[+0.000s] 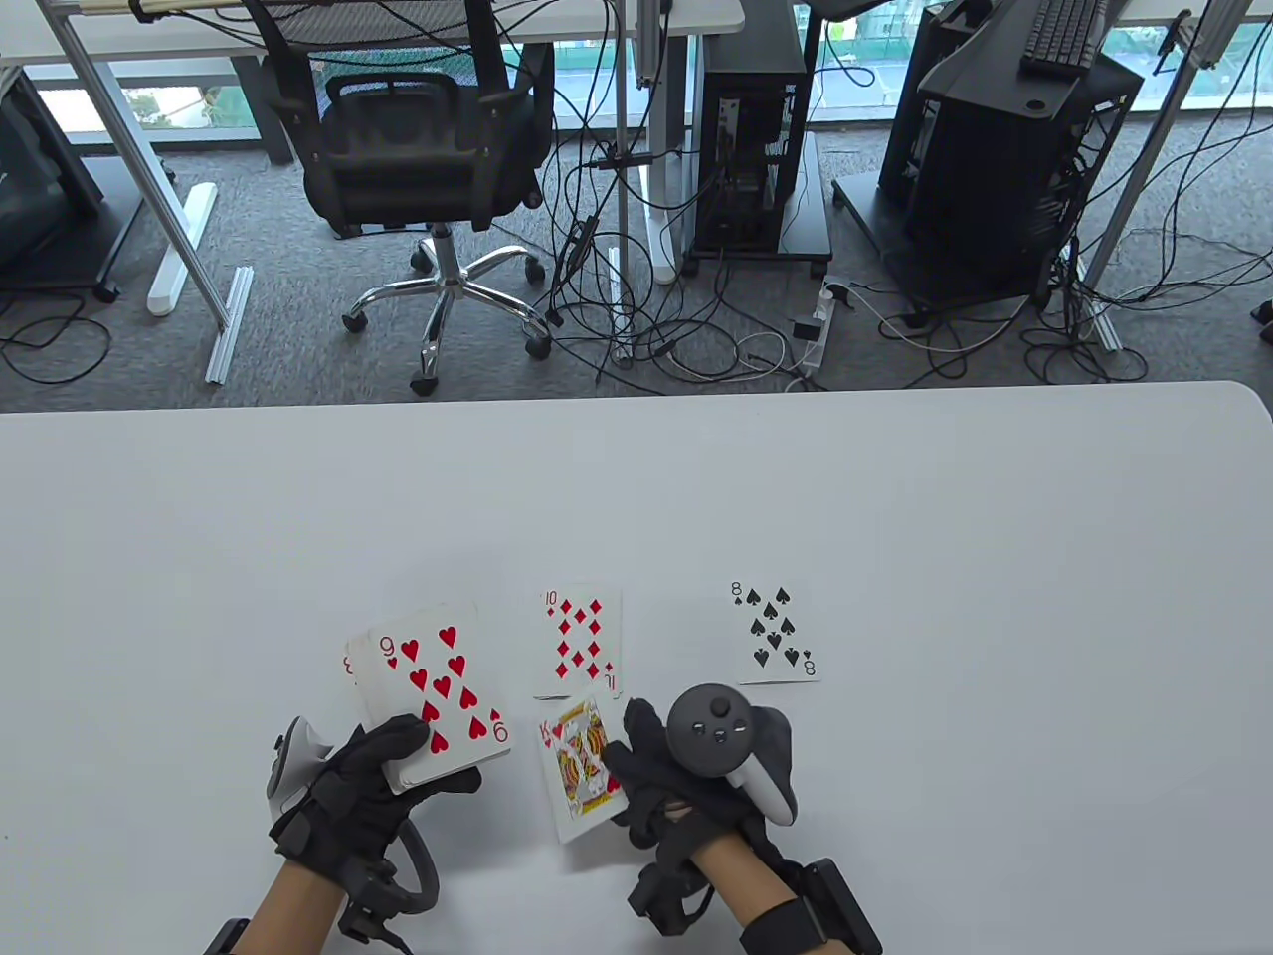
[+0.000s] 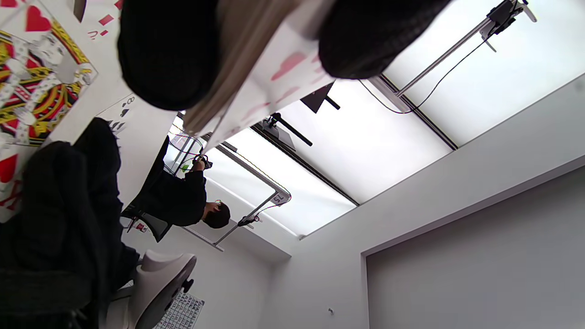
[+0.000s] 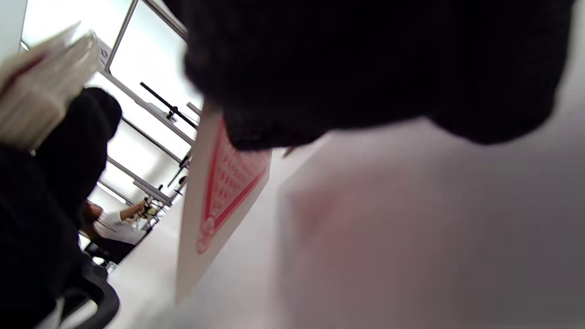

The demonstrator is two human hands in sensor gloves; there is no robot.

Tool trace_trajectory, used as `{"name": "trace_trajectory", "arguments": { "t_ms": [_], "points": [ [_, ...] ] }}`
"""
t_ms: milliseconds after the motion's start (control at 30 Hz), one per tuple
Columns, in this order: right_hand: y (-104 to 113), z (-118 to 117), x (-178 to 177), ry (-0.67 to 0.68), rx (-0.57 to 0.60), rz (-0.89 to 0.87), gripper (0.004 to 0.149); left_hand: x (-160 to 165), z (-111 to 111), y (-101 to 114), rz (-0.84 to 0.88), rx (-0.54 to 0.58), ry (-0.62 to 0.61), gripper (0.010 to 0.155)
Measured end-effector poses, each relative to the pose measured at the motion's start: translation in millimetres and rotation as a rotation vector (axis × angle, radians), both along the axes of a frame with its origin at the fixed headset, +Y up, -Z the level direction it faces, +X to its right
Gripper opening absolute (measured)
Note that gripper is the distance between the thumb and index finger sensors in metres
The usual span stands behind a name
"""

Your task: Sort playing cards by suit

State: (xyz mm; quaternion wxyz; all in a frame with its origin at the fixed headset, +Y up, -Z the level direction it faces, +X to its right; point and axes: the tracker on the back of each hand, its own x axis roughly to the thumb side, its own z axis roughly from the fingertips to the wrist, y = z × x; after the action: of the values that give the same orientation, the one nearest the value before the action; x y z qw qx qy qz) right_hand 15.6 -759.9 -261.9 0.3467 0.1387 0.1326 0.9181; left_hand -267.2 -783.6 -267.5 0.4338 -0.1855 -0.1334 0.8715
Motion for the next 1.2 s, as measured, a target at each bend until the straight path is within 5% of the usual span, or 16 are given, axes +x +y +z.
{"name": "trace_trajectory", "arguments": {
  "t_ms": [300, 667, 833, 967, 1200],
  "points": [
    [-16.1, 30.3, -44.9, 0.22, -0.055, 0.494, 0.068, -1.7, 0.1, -0.5, -0.004, -0.004, 0.003, 0.068],
    [-15.7, 33.9, -53.3, 0.282, -0.058, 0.639, 0.068, -1.7, 0.8, -0.8, -0.01, -0.01, -0.008, 0.068],
    [17.3, 10.8, -38.0, 0.169, -0.03, 0.471, 0.069, -1.5, 0.8, -1.3, -0.015, -0.009, -0.019, 0.068],
    [52.4, -5.7, -25.6, 0.082, 0.225, 0.08, 0.066, -0.4, 1.3, -2.0, -0.026, -0.011, -0.035, 0.068],
    [62.1, -9.5, -39.6, 0.062, 0.294, -0.192, 0.078, 8.1, 2.6, -4.9, -0.063, -0.009, -0.08, 0.068]
  ]
}}
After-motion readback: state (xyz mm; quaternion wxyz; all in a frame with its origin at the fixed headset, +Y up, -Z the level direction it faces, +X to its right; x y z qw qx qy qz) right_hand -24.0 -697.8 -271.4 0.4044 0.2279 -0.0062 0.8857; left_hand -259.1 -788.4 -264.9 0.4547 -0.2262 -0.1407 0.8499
